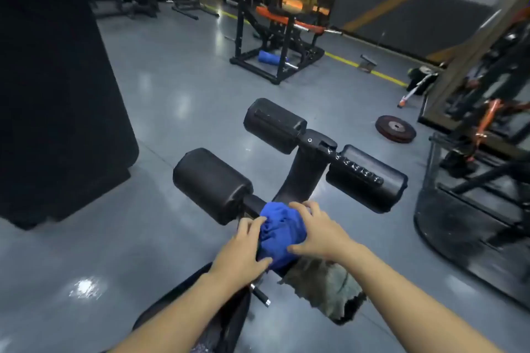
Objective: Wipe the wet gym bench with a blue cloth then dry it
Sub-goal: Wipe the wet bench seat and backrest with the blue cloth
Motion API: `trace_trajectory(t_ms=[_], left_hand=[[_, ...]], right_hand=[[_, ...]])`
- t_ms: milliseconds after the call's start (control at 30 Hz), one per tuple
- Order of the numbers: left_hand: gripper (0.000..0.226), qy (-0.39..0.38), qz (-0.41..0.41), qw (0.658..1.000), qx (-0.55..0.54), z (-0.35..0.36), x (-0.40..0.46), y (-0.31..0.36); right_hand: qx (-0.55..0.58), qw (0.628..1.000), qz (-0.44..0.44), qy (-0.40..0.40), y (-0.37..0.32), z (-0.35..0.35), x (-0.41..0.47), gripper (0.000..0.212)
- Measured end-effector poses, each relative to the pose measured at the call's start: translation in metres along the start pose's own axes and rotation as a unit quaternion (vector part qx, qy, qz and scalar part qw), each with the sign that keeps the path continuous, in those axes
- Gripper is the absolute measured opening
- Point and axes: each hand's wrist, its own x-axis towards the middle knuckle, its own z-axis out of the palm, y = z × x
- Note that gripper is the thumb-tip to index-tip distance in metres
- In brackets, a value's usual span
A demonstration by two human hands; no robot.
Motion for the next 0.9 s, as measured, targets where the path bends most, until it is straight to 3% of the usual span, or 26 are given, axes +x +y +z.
trace_trajectory(t_ms=[133, 267, 400, 600, 900], left_hand=[[0.092, -0.033, -0.034, 0.998, -0.038, 0.018, 0.02, -0.004], [0.082, -0.017, -0.005, 0.995, -0.097, 0.027, 0.025, -0.009], [0.064, 0.003, 0.017, 0.994, -0.106, 0.027, 0.025, -0.006], [0.055, 0.063, 0.035, 0.988, -0.14, 0.014, 0.009, -0.01], [0.056, 0.16, 0.074, 0.97, -0.166, -0.032, -0.064, -0.021]], right_hand=[[-0.034, 0.997, 0.008, -0.063, 0.009, 0.008, 0.02, 0.112], [-0.023, 0.998, -0.014, -0.055, 0.007, 0.02, 0.033, 0.099], [-0.021, 0.998, -0.052, -0.019, -0.001, 0.019, 0.034, 0.072], [0.023, 0.996, -0.083, 0.032, -0.022, 0.016, 0.028, 0.047], [0.135, 0.98, -0.108, 0.094, -0.09, 0.013, -0.027, 0.05]])
